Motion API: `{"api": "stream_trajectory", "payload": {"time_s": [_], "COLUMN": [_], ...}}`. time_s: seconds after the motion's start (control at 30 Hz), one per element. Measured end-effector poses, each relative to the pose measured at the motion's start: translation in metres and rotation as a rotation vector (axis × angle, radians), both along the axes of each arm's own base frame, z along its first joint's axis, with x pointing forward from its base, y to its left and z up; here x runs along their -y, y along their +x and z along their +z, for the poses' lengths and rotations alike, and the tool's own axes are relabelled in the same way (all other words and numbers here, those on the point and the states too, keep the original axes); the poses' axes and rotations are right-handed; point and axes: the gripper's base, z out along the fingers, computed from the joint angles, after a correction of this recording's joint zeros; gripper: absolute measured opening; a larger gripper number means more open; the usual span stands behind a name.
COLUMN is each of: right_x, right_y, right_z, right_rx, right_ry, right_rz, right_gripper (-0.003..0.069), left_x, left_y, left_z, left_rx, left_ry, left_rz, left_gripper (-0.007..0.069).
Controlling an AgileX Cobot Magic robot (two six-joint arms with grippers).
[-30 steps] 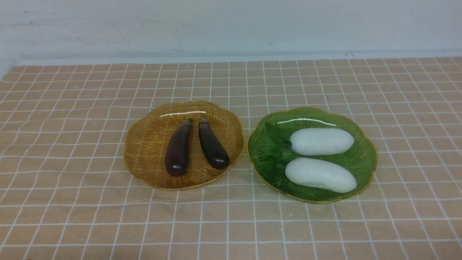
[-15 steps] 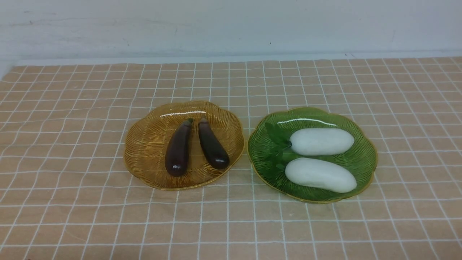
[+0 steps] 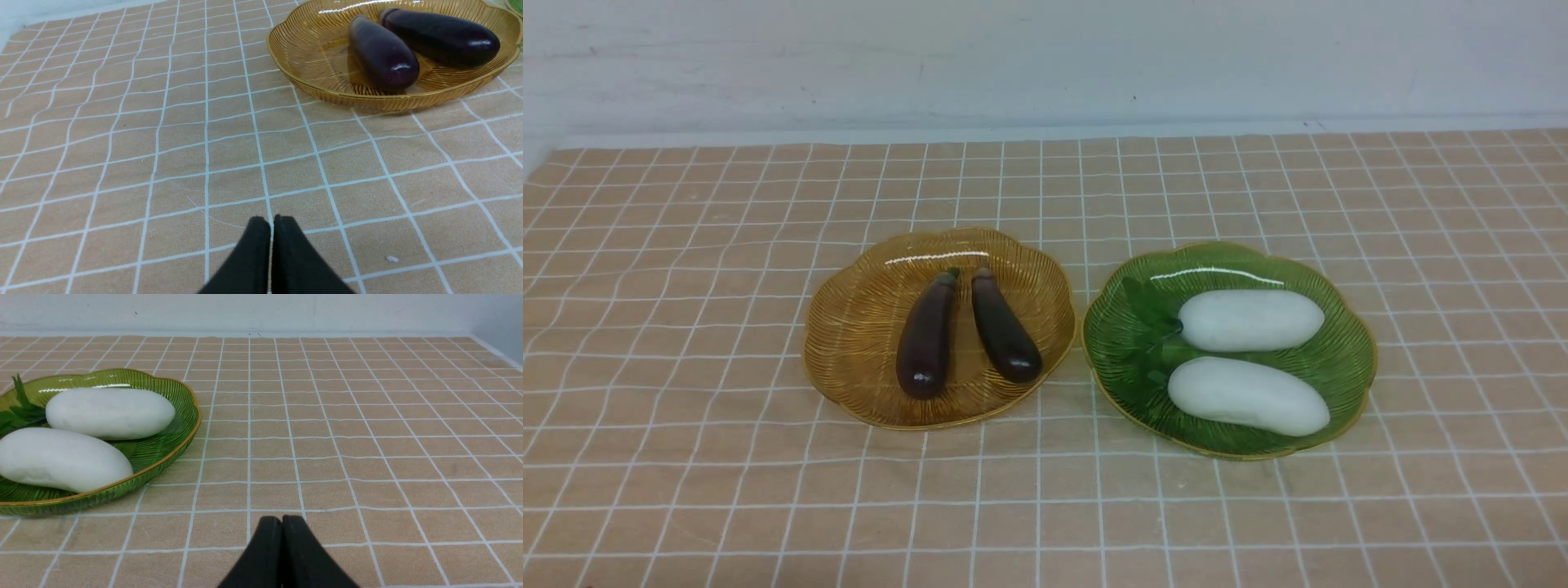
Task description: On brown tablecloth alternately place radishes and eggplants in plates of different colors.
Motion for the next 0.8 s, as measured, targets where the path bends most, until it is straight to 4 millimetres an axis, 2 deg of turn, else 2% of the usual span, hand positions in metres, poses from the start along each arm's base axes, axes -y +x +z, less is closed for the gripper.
{"api": "stream_trajectory", "payload": {"time_s": [0.8], "right_x": [0.0000], "right_y": [0.0000], "right_z": [0.0000], "right_rx": [0.000], "right_ry": [-0.001], "right_rz": [0.000], "right_gripper": [-0.0017], "left_x": [0.0000], "left_y": [0.0000], "left_z": [0.0000], "left_rx": [0.000], "left_ry": [0.000], "left_rz": [0.000], "left_gripper": [-0.0003]}}
